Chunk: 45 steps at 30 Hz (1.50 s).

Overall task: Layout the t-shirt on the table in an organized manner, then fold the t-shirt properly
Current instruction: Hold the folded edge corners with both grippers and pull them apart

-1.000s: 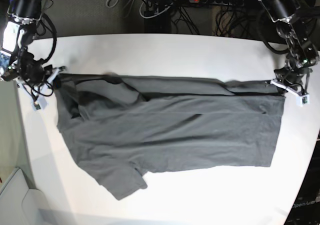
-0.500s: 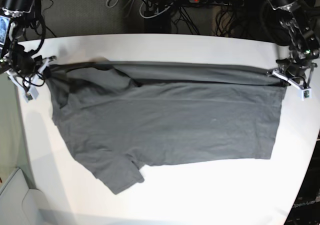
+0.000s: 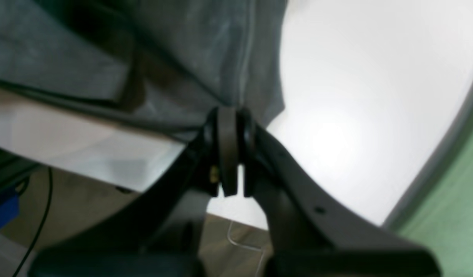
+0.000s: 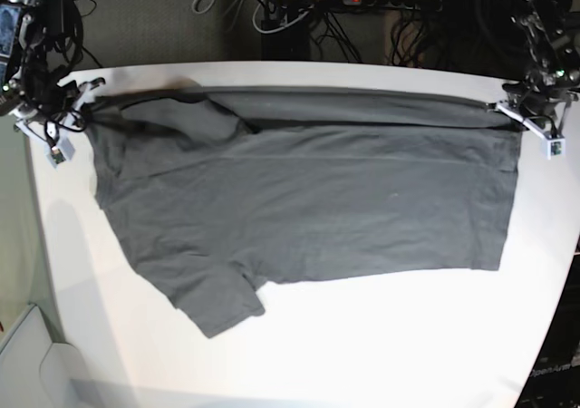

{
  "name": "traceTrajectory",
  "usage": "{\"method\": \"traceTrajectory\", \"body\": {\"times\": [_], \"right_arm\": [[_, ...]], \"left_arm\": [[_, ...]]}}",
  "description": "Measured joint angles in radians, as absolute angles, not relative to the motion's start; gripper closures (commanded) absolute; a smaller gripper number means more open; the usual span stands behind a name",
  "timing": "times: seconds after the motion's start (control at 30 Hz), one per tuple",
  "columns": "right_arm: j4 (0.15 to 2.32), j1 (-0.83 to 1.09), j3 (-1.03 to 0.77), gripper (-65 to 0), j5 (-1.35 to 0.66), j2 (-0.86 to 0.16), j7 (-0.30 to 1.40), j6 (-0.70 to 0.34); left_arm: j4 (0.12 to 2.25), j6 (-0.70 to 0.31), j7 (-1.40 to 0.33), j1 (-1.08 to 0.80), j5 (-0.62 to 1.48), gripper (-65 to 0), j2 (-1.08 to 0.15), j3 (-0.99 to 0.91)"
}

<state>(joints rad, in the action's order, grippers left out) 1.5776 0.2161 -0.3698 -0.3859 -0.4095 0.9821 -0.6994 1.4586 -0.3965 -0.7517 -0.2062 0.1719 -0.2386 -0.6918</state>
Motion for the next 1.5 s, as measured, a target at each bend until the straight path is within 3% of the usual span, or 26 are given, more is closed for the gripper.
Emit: {"method": "traceTrajectory", "body": {"times": [0.47, 0.6, 0.73, 0.83, 1.03, 1.5], "right_arm": [[1.583, 0.279, -0.373, -0.1, -0.391, -0.403, 0.972, -0.699], [1.585, 0.279, -0.373, -4.6, -0.39, -0.403, 0.976, -0.699], [1.591, 0.297, -0.375, -17.5, -0.399, -0.404, 0.971, -0.699], [1.594, 0.3, -0.389, -25.2, -0.398, -0.401, 0.978, -0.699], [1.67, 0.332, -0.545, -31.4, -0.37, -0.35, 1.045, -0.698], [1.873, 0.34, -0.56, -31.4, -0.387, -0.266, 1.08, -0.699]], "left_arm": [[1.46, -0.397, -0.728, -0.257, 0.18, -3.6, -0.244, -0.691], [1.462, -0.393, -0.728, -0.268, 0.178, -21.1, -0.248, -0.693], [1.499, -0.389, -0.732, -0.305, 0.179, -41.4, -0.249, -0.697], [1.539, -0.39, -0.752, -0.314, 0.168, -48.8, -0.242, -0.698], [1.611, -0.393, -0.744, -0.346, 0.173, -49.3, -0.241, -0.698], [1.674, -0.393, -0.752, -0.368, 0.187, -49.5, -0.21, -0.793]]}}
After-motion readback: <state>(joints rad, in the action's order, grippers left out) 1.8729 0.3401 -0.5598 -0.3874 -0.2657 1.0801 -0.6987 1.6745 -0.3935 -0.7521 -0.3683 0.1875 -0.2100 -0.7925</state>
